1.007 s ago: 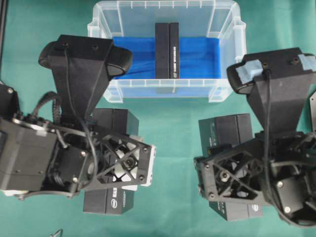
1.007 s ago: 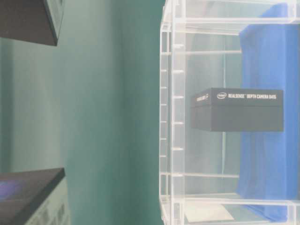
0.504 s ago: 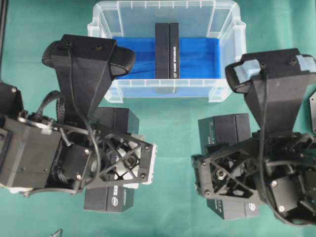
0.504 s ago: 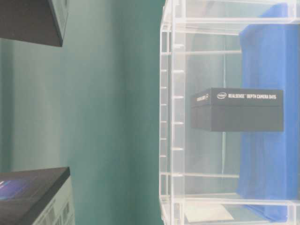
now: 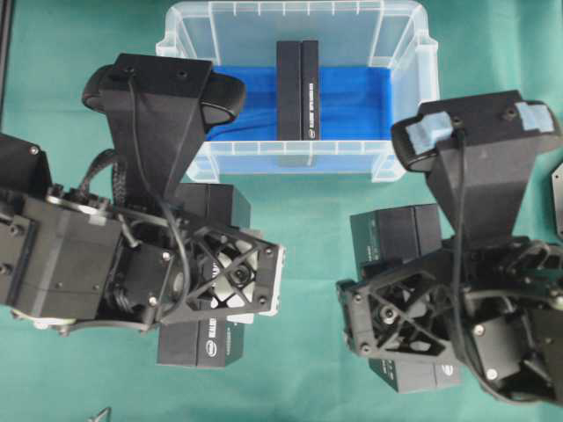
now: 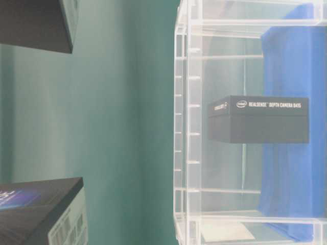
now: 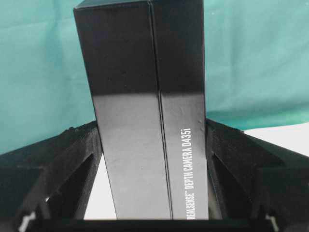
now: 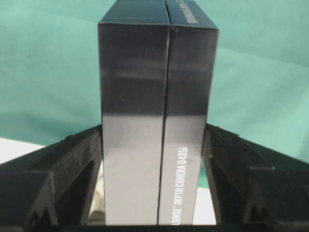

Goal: Take the box out of the case with both arms.
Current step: 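Carry both held boxes toward the front of the table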

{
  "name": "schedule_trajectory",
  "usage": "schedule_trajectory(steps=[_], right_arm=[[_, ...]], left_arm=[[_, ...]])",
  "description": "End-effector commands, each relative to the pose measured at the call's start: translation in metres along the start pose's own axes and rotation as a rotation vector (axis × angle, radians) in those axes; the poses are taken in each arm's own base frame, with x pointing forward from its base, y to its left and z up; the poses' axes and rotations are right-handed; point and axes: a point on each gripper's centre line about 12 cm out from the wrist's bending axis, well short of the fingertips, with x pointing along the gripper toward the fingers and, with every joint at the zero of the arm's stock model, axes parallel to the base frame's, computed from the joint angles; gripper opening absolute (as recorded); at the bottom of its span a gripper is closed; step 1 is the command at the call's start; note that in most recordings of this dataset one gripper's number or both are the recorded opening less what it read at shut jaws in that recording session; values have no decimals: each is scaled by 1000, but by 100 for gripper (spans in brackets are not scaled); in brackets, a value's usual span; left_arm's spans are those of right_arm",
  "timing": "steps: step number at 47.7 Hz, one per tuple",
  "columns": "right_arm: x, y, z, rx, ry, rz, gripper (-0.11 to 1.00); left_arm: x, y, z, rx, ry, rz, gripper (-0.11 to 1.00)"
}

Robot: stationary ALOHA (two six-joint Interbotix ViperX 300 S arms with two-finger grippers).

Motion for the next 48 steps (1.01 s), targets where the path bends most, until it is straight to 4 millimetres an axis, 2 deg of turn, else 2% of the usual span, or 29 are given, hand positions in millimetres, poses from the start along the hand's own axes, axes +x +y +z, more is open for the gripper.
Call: schedule_trajectory(steps=[1,34,48], right_arm=[[-12,-2,7,13,9,38,65],[-6,2,8,15,3,26,65],[10,13,0,7,1,30,65]], left_arm=[[-15,5,6,-11,4,-46,63],[-9,4,9,-9,2,-56,63],[4,0,0,11,4,-64,63]])
